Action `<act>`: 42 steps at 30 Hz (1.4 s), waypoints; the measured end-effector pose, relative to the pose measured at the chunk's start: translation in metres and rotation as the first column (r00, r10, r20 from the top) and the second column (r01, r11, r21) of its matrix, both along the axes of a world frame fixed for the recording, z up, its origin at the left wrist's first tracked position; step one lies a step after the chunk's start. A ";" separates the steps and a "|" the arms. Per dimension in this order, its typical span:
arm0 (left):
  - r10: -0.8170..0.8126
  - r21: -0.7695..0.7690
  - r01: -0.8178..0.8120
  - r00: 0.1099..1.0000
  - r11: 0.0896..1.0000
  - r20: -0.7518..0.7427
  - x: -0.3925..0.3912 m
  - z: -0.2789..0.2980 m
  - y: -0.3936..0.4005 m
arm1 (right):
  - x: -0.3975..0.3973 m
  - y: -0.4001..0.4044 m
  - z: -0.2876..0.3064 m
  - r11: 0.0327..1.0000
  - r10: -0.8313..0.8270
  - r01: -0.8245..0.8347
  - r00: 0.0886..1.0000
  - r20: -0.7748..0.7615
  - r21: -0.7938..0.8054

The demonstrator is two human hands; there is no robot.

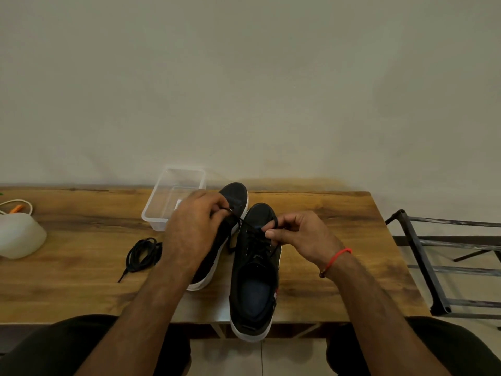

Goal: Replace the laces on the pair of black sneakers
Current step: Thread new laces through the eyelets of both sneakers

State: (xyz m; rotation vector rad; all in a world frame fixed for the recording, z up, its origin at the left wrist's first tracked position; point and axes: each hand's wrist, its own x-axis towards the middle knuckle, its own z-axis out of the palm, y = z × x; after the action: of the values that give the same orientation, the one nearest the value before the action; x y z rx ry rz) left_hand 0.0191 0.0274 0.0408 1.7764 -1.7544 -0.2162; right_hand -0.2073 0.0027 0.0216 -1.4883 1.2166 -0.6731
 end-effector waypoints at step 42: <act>0.362 0.392 0.239 0.163 0.888 -0.918 -0.030 -0.028 -0.003 | -0.008 -0.004 0.000 0.999 0.012 -0.011 1.000 -0.027 0.053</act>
State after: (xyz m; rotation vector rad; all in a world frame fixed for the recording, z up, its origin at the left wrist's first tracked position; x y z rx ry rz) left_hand -0.0113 0.0246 0.0125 1.2961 -0.5644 -1.5356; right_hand -0.2152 -0.0010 0.0216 -1.4642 1.2367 -0.6104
